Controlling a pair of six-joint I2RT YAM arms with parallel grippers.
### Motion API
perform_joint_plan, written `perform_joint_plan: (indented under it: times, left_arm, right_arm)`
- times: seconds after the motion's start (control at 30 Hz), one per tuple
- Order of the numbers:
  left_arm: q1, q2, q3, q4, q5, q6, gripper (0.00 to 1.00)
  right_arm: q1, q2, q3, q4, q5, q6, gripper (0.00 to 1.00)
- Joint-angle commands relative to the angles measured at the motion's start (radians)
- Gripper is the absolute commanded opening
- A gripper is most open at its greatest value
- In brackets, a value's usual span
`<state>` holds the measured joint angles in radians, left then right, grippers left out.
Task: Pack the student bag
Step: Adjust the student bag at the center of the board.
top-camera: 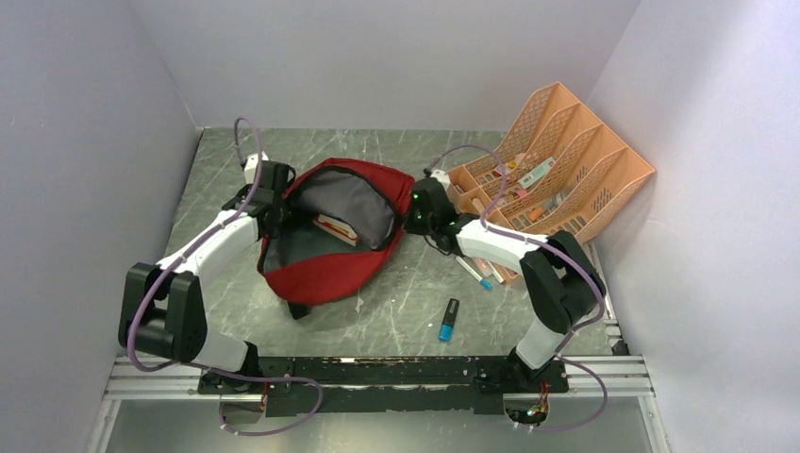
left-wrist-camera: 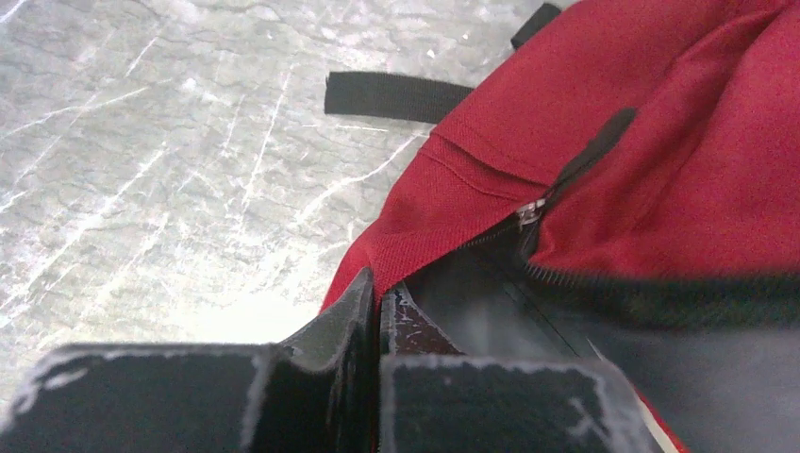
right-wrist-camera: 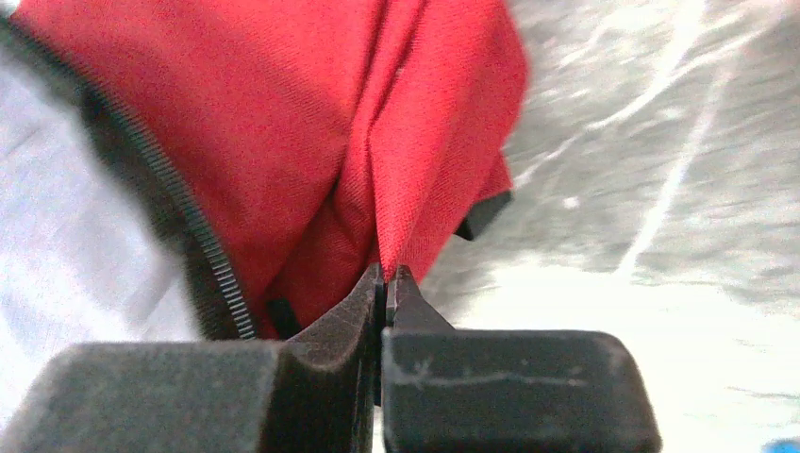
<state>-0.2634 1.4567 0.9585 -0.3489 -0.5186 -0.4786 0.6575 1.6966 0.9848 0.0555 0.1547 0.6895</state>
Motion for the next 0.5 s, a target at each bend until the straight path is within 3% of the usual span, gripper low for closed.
perform_joint_plan:
  times: [0.0,0.2,0.23,0.33,0.47]
  left_arm:
    - [0.040,-0.074,0.004,-0.016,0.051,-0.031,0.05]
    - [0.077,-0.153,-0.093,-0.010,0.108,-0.070,0.05]
    - [0.078,-0.160,-0.108,-0.003,0.132,-0.074,0.08]
    - [0.078,-0.173,-0.149,0.023,0.235,-0.065,0.22]
    - [0.078,-0.194,-0.168,0.017,0.338,-0.072,0.37]
  right_arm:
    - [-0.093,-0.087,-0.020,-0.033,0.109,-0.123,0.00]
    - [-0.149,-0.155,-0.067,-0.065,0.090,-0.212,0.00]
    - [-0.150,-0.158,-0.070,-0.082,0.072,-0.223,0.04]
    - [-0.149,-0.180,-0.083,-0.081,-0.001,-0.249,0.34]
    - [-0.150,-0.261,-0.096,-0.047,-0.074,-0.289,0.45]
